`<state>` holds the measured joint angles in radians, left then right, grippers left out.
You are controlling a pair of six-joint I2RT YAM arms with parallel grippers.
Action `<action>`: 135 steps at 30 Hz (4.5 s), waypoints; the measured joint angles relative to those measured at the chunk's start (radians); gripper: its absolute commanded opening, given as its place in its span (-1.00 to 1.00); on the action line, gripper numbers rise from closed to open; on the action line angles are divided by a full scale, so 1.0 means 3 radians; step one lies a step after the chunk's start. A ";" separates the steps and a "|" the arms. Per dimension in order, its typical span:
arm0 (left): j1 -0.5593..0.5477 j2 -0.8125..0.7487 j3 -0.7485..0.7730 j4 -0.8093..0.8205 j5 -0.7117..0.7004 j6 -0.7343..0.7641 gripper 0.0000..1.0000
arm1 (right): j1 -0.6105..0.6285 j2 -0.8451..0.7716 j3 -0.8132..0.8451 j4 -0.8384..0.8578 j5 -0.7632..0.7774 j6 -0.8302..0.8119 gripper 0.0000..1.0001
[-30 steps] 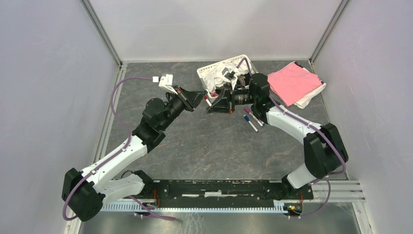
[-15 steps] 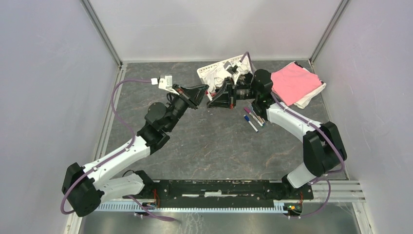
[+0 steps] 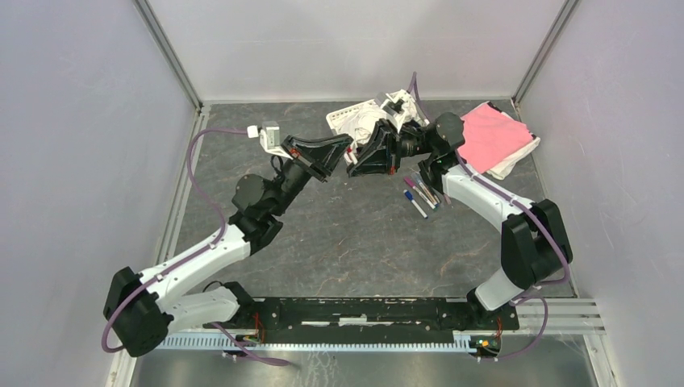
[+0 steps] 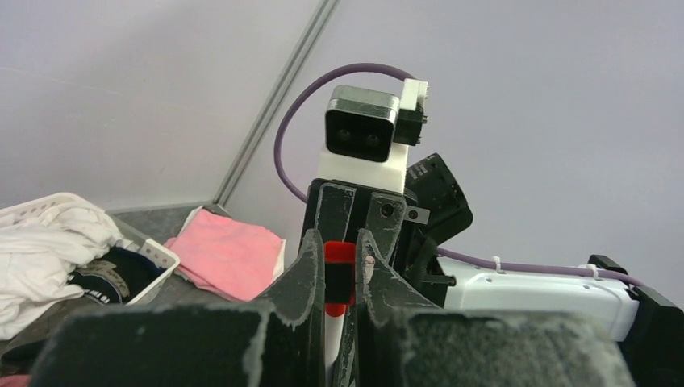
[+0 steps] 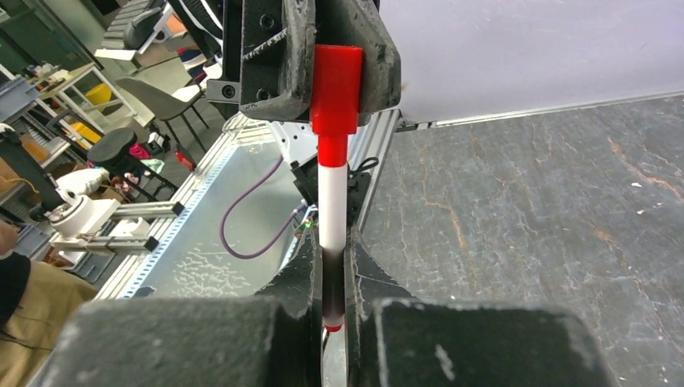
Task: Insert the pens into the pen caps
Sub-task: Press the pen cap onto the pen, then place the pen at the center of the board.
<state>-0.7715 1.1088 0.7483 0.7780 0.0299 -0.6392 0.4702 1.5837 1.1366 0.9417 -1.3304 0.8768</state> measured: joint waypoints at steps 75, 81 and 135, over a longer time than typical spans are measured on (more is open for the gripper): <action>0.0015 -0.0557 0.1015 -0.2567 -0.0092 0.0094 0.71 | -0.0074 -0.0626 -0.0941 -0.0954 0.0720 -0.0823 -0.86; 0.0015 -0.0510 0.1006 -0.2570 0.0037 0.0153 0.69 | -0.0088 -0.0684 -0.1010 -0.0881 0.0687 -0.0767 -0.80; 0.0065 -0.0418 0.0423 -0.2766 -0.0809 0.0146 0.72 | -0.0848 -0.0532 -0.1522 -0.3826 0.2917 -0.3816 -0.55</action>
<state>-0.7521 0.9833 0.8753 -0.0517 -0.2127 -0.5953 0.2157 1.4242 0.6800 -0.2062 -0.4553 -0.2680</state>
